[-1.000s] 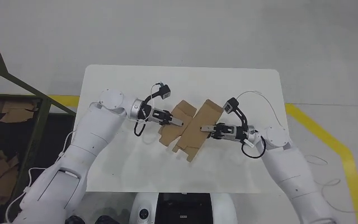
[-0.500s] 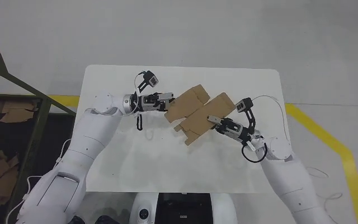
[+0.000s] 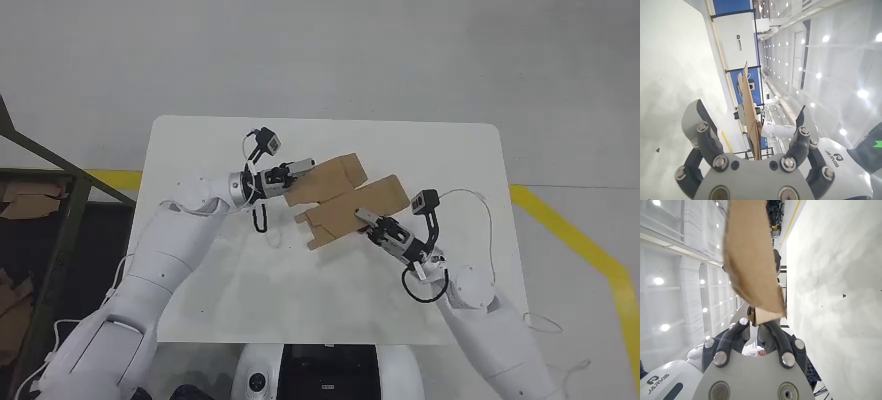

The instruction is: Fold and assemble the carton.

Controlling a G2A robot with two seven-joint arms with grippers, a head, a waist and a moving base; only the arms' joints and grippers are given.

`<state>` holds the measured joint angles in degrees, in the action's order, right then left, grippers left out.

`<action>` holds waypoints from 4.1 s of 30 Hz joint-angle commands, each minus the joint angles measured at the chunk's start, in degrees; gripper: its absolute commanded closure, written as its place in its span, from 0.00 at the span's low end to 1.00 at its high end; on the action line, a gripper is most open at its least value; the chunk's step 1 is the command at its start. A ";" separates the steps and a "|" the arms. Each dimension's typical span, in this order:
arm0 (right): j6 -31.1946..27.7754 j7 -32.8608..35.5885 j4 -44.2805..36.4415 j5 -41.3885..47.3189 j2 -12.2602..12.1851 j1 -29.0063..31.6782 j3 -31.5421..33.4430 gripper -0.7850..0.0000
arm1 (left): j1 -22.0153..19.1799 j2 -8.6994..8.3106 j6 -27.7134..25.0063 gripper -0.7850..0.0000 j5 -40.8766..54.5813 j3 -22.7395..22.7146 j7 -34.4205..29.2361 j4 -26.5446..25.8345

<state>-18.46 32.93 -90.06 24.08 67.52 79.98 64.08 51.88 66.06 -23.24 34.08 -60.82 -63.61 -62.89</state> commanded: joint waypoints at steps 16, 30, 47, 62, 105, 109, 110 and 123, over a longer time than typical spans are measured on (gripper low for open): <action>-0.55 -4.22 -1.81 -1.30 0.26 2.46 1.10 1.00 | 0.54 0.15 0.19 1.00 -6.07 -0.26 5.63 -1.19; -1.77 -1.85 -2.17 -0.91 0.36 2.61 1.78 0.00 | 0.00 0.18 0.91 1.00 -6.42 -0.85 3.91 -1.03; -7.64 14.84 6.06 10.21 -0.12 -1.91 5.97 0.00 | -1.90 0.03 0.99 1.00 -4.27 -1.57 -4.73 1.80; -6.52 21.88 7.63 7.51 -0.66 -3.76 6.48 0.65 | -2.22 0.23 0.96 1.00 -5.09 -0.70 -5.98 2.29; -8.72 14.76 5.96 6.86 -1.34 3.42 10.79 1.00 | 0.08 1.12 7.75 0.00 6.74 -2.15 -6.68 1.66; -8.58 14.15 6.34 6.45 -1.39 3.61 11.11 1.00 | -0.48 1.47 7.89 0.00 6.59 -1.31 -6.80 1.51; -8.62 13.85 6.41 6.29 -1.39 3.63 11.18 1.00 | -0.58 1.52 7.83 0.00 6.61 -1.25 -6.81 1.47; -8.53 9.93 6.05 2.51 -1.31 3.68 11.13 1.00 | -0.72 1.30 8.38 0.00 6.14 -2.73 -7.51 -0.08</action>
<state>-27.08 42.86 -83.86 26.74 66.19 83.67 75.34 51.19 67.36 -14.92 40.28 -63.52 -71.18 -62.94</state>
